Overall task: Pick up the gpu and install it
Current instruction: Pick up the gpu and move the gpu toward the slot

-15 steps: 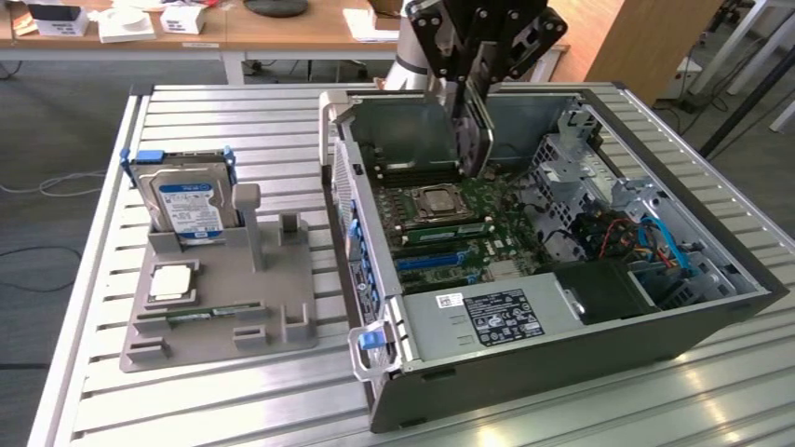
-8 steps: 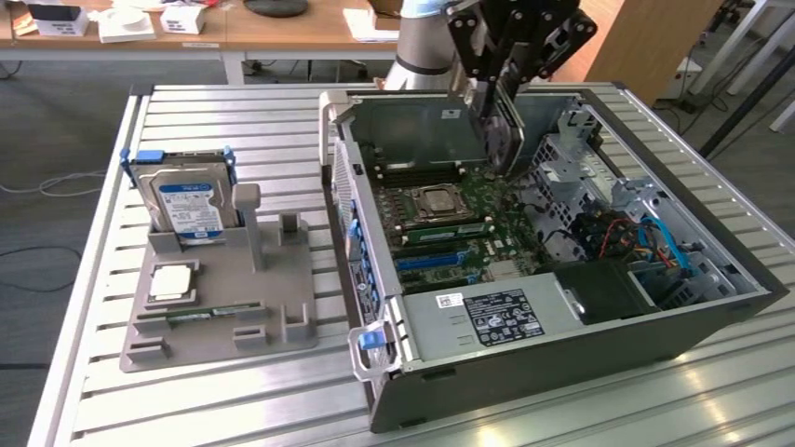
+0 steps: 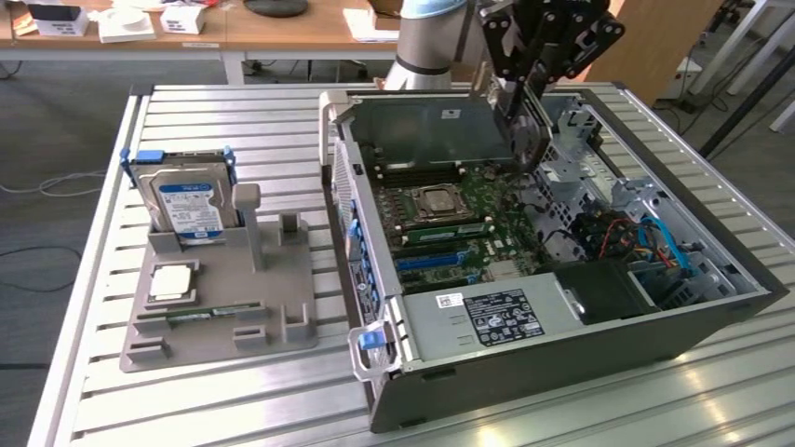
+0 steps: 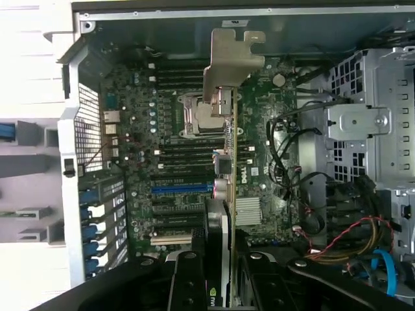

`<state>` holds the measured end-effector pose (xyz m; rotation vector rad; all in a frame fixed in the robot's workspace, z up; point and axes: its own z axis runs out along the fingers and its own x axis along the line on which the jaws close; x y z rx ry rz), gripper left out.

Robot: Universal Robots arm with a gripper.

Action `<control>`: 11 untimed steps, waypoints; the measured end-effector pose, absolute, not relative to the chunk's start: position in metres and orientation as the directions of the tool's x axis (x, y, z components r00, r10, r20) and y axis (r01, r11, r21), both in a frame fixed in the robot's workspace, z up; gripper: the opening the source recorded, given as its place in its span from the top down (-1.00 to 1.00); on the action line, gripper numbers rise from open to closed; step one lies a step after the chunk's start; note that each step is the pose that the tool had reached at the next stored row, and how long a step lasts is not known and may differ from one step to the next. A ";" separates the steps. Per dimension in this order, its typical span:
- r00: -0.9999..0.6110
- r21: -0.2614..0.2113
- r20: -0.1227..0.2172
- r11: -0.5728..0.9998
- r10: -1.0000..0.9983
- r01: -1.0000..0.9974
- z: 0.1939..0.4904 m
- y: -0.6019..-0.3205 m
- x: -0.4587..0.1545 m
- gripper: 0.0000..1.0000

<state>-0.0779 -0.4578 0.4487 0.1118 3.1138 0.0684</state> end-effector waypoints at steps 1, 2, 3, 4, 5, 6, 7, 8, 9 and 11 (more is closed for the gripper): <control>-0.997 0.045 -0.023 0.996 0.072 0.071 0.449 -0.458 -0.075 0.46; -0.997 0.045 -0.023 0.996 0.072 0.071 0.449 -0.458 -0.072 0.46; -0.997 0.045 -0.023 0.996 0.072 0.071 0.449 -0.458 -0.070 0.46; -0.997 0.045 -0.023 0.996 0.072 0.071 0.449 -0.458 -0.068 0.46; -0.997 0.045 -0.023 0.996 0.072 0.071 0.449 -0.458 -0.067 0.46; -0.997 0.045 -0.023 0.996 0.072 0.071 0.449 -0.458 -0.066 0.46; -0.997 0.045 -0.023 0.996 0.072 0.071 0.449 -0.458 -0.066 0.46; -0.997 0.045 -0.023 0.996 0.072 0.071 0.449 -0.458 -0.066 0.46; -0.997 0.045 -0.023 0.996 0.072 0.071 0.449 -0.458 -0.066 0.46; -0.997 0.045 -0.023 0.996 0.072 0.071 0.449 -0.458 -0.064 0.46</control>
